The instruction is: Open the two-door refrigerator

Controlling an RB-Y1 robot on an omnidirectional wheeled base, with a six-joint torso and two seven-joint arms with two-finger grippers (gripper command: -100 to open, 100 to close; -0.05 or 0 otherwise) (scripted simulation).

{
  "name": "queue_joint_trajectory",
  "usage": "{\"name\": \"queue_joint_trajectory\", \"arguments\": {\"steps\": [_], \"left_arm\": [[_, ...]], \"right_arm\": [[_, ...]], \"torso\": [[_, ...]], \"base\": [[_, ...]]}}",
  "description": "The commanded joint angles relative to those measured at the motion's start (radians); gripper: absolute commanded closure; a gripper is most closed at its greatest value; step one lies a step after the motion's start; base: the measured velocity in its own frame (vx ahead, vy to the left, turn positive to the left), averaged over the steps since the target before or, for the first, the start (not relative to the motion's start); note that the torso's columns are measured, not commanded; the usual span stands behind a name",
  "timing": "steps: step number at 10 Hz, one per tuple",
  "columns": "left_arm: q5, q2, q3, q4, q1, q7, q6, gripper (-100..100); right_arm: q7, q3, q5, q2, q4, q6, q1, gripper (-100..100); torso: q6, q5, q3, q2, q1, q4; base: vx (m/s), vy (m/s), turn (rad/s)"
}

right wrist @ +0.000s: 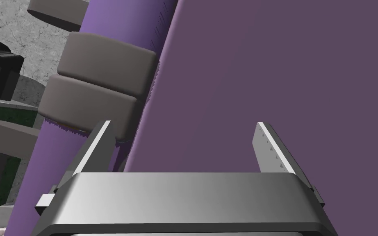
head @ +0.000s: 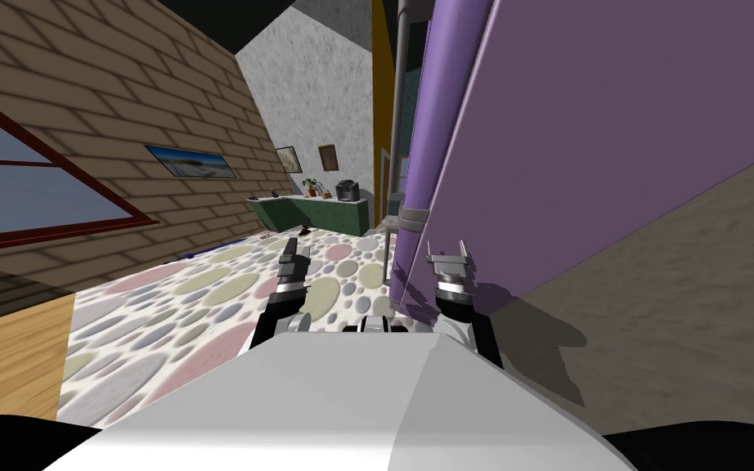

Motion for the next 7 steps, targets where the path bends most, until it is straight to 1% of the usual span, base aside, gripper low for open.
{"name": "queue_joint_trajectory", "arguments": {"steps": [1, 2, 3, 4, 5, 6, 7], "left_arm": [[0.000, 0.000, 0.000, 0.000, 0.000, 0.000, 0.000, 0], [0.000, 0.000, 0.000, 0.000, 0.000, 0.000, 0.000, 0], [0.000, 0.000, 0.000, 0.000, 0.000, 0.000, 0.000, 0], [0.000, 0.000, 0.000, 0.000, 0.000, 0.000, 0.000, 0], [0.000, 0.000, 0.000, 0.000, 0.000, 0.000, 0.000, 0], [0.000, 0.000, 0.000, 0.000, 0.000, 0.000, 0.000, 0], [0.000, 0.000, 0.000, 0.000, 0.000, 0.000, 0.000, 0]], "right_arm": [[-0.065, 0.024, -0.071, -0.003, -0.003, -0.016, -0.001, -100], [-0.065, 0.024, -0.081, -0.003, -0.003, -0.016, -0.001, -100], [-0.107, 0.039, -0.120, -0.004, -0.004, -0.026, -0.002, -100], [-0.107, 0.039, -0.130, -0.004, -0.004, -0.026, -0.002, -100], [-0.148, 0.055, -0.169, -0.005, -0.004, -0.036, -0.003, -100], [-0.148, 0.055, -0.180, -0.005, -0.004, -0.036, -0.003, -100], [-0.190, 0.071, -0.219, -0.005, -0.004, -0.046, -0.005, -100]], "torso": [[0.000, 0.000, 0.000, 0.000, 0.000, 0.000], [0.000, 0.000, -0.001, -0.001, 0.000, 0.000], [0.000, 0.000, -0.001, -0.001, 0.000, 0.000], [0.000, 0.000, 0.000, -0.001, 0.000, 0.000], [0.000, 0.000, 0.000, 0.000, 0.000, 0.000], [0.000, 0.000, 0.000, -0.001, 0.000, 0.000], [0.000, 0.000, 0.000, 0.000, 0.000, 0.000]], "base": [[0.062, 0.030, 0.027], [0.053, 0.022, 0.014], [0.057, 0.025, 0.025], [0.051, 0.020, 0.014], [0.061, 0.028, 0.029], [0.052, 0.026, 0.013], [0.057, 0.028, 0.026]]}}
